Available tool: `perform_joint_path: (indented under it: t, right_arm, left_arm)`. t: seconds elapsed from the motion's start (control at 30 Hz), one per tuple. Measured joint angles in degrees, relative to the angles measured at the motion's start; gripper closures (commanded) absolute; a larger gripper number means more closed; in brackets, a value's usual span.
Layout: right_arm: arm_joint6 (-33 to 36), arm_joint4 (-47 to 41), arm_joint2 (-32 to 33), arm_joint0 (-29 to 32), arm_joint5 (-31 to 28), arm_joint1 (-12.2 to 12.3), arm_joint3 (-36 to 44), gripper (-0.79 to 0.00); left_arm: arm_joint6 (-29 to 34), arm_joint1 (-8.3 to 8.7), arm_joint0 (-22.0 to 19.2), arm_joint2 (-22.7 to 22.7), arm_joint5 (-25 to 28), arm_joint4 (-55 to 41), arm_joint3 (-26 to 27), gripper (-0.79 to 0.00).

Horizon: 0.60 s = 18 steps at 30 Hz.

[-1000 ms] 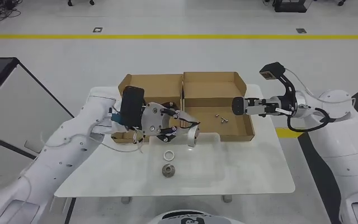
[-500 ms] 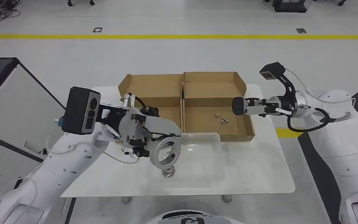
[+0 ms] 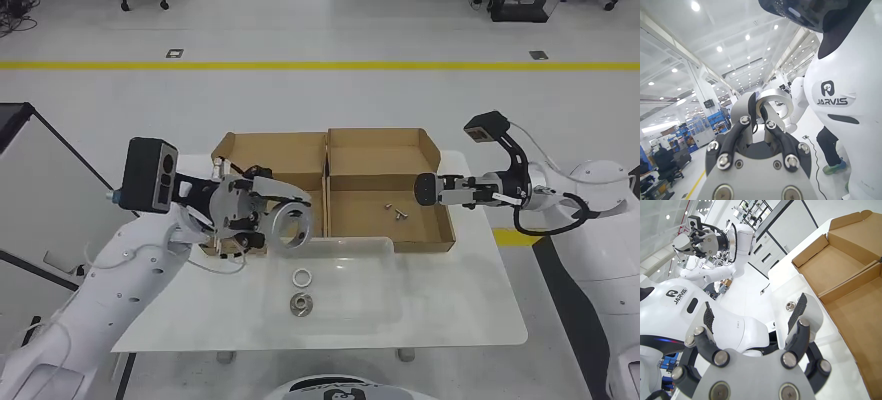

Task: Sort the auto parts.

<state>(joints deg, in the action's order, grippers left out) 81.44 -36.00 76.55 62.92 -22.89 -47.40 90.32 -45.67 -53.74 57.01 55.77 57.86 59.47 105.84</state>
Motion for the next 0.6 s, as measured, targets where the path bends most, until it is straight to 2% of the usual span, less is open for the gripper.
perform_joint_path:
  t: [0.33, 0.6]
  right_arm:
    - [0.0, 0.0, 0.0, 0.0, 0.0, 0.0, 0.0, -0.785]
    - [0.0, 0.0, 0.0, 0.0, 0.0, 0.0, 0.0, -0.785]
  left_arm:
    - [7.35, -0.89, 0.05, 1.23, -3.52, -1.67, 0.58, 0.0]
    - [6.07, -1.79, 1.02, 2.3, -4.5, -5.2, 0.24, 0.0]
